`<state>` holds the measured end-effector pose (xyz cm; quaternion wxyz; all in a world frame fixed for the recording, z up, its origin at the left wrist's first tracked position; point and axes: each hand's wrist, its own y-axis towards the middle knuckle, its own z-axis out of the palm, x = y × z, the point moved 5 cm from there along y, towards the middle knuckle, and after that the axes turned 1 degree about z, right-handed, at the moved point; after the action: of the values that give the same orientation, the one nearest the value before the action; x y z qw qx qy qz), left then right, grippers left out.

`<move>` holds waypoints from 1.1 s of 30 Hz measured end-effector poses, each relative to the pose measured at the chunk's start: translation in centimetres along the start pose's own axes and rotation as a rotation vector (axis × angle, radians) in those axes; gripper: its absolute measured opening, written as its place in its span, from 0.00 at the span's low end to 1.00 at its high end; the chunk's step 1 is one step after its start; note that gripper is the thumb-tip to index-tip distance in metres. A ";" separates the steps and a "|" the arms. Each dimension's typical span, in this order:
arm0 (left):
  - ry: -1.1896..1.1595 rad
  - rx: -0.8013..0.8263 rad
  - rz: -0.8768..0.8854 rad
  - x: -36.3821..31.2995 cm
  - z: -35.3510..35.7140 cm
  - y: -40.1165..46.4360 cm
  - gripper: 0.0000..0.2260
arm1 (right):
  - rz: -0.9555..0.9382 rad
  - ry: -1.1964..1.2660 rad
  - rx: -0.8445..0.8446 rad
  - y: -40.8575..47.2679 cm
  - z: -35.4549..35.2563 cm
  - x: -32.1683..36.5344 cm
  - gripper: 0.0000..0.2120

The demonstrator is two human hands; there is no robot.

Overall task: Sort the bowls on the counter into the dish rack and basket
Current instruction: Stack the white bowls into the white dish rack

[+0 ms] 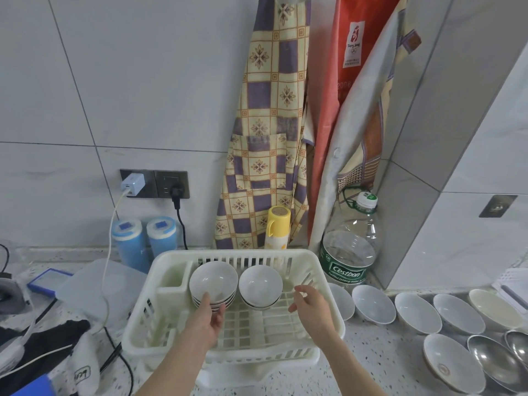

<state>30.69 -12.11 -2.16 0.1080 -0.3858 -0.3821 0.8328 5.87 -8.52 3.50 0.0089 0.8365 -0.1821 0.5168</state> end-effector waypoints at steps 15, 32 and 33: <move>0.020 0.283 -0.035 1.9 3.7 -8.5 0.14 | -0.128 0.108 0.056 -2.0 -3.5 0.3 0.10; 0.419 0.315 -0.313 25.5 17.0 -11.2 0.06 | 0.350 0.502 -0.106 0.4 -19.3 -14.5 0.06; 0.387 0.269 -0.301 26.1 17.2 -10.4 0.06 | 0.416 0.522 -0.076 0.7 -19.4 -15.3 0.06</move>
<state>-0.74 -2.11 -2.18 0.3516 -0.4587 -0.2936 0.7615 -17.16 -0.70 -0.82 -0.0192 0.6198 -0.3596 0.6972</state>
